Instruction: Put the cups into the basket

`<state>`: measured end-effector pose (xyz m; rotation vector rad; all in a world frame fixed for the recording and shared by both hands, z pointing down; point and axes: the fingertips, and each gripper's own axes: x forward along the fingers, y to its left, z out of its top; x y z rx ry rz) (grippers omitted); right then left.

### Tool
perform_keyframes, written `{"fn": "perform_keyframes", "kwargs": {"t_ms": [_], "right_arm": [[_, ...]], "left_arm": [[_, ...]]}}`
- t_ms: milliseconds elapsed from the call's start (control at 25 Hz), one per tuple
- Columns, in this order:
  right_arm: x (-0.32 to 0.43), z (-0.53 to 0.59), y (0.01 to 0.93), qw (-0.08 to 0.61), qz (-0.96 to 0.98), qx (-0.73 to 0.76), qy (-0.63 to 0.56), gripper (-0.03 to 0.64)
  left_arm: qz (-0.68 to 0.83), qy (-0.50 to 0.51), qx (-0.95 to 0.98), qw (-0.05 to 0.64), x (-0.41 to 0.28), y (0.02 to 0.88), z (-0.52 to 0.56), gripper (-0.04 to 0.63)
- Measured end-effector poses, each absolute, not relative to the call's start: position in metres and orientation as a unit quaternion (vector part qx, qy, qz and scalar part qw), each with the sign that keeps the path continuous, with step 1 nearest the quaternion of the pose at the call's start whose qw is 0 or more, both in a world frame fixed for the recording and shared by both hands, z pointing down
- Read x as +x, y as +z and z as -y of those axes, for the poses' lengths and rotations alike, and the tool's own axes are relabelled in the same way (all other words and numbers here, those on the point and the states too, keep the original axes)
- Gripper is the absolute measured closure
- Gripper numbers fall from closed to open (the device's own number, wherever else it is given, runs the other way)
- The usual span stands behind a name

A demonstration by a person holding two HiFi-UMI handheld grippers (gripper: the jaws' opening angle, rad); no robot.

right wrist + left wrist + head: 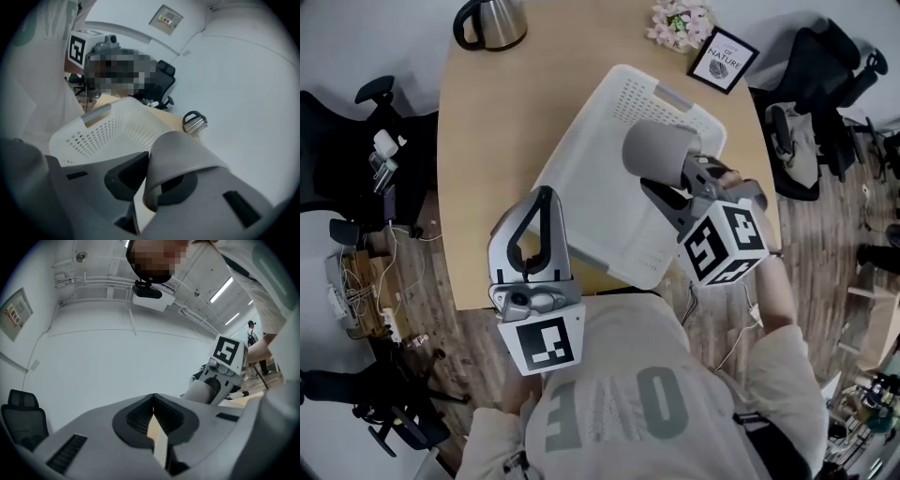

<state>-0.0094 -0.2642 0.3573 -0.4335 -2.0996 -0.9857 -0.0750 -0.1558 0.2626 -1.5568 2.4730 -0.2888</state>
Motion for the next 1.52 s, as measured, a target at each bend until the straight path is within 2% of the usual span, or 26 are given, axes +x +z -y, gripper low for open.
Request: {"fn": "perform_keyframes", "kwargs": {"t_ms": [320, 720, 1040, 1520], "right_arm": [[-0.024, 0.271, 0.443, 0.518, 0.689, -0.281, -0.422, 0.572], [-0.007, 0.268, 0.531, 0.613, 0.563, -0.356, -0.424, 0.572], [0.0, 0.276, 0.564, 0.642, 0.501, -0.358, -0.457, 0.572], [0.006, 0.277, 0.586, 0.643, 0.476, -0.332, -0.501, 0.554]], "left_arm": [[-0.855, -0.088, -0.504, 0.089, -0.108, 0.28, 0.135, 0.586], [-0.877, -0.092, -0.468, 0.062, -0.157, 0.312, 0.107, 0.586], [-0.885, -0.091, -0.455, 0.045, -0.173, 0.331, 0.098, 0.586], [-0.893, -0.085, -0.441, 0.03, -0.181, 0.338, 0.09, 0.586]]}}
